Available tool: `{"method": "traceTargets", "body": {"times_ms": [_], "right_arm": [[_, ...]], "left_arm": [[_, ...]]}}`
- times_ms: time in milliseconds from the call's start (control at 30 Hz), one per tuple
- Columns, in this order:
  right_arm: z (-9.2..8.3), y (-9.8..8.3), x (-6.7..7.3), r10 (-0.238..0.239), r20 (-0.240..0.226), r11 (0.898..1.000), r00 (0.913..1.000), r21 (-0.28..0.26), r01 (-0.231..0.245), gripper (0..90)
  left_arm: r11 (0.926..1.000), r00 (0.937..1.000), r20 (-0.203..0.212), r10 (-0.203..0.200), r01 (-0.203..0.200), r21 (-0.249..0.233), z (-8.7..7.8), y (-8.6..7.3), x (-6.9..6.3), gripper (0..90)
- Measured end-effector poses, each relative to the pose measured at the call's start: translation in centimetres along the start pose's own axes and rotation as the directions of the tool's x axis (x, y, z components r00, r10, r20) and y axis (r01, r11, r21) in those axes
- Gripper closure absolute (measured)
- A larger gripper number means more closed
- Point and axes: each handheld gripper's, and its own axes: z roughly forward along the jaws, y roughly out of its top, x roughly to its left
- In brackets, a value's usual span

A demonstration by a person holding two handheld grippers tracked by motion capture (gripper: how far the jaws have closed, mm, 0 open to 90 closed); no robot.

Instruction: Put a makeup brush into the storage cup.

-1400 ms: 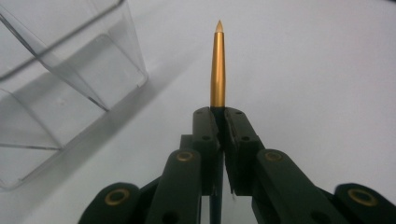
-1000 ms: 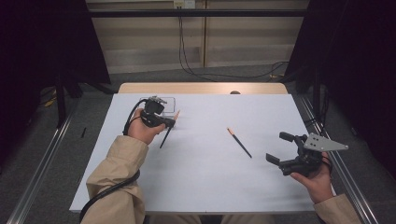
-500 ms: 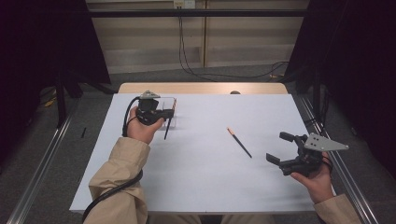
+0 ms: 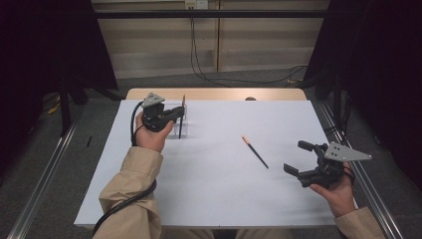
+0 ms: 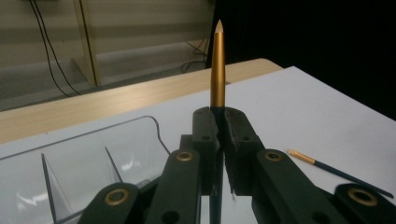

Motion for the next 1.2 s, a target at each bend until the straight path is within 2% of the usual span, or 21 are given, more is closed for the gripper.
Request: {"method": "traceTargets", "body": {"times_ms": [133,267,600,1200], "right_arm": [[0.0,0.0,0.0,-0.001,0.0,1.0,1.0,0.0,0.001,0.6],[0.0,0.0,0.0,0.0,-0.001,1.0,1.0,0.0,0.0,0.7],[0.0,0.0,0.0,-0.002,0.0,1.0,1.0,-0.001,0.002,0.6],[0.0,-0.1,-0.1,-0.005,0.004,1.0,1.0,0.003,0.005,0.6]], "left_arm": [[0.9983,0.9999,-0.013,-0.011,0.01,-0.058,-0.2,0.1,0.0,84.0],[0.9958,0.9997,-0.021,-0.009,0.007,-0.092,-0.3,0.1,0.0,83.9],[0.9817,0.9984,-0.05,-0.026,0.016,-0.19,-0.4,0.4,-0.1,83.9],[0.9715,0.9969,-0.077,-0.015,-0.004,-0.237,0.4,1.2,0.4,83.9]]}}
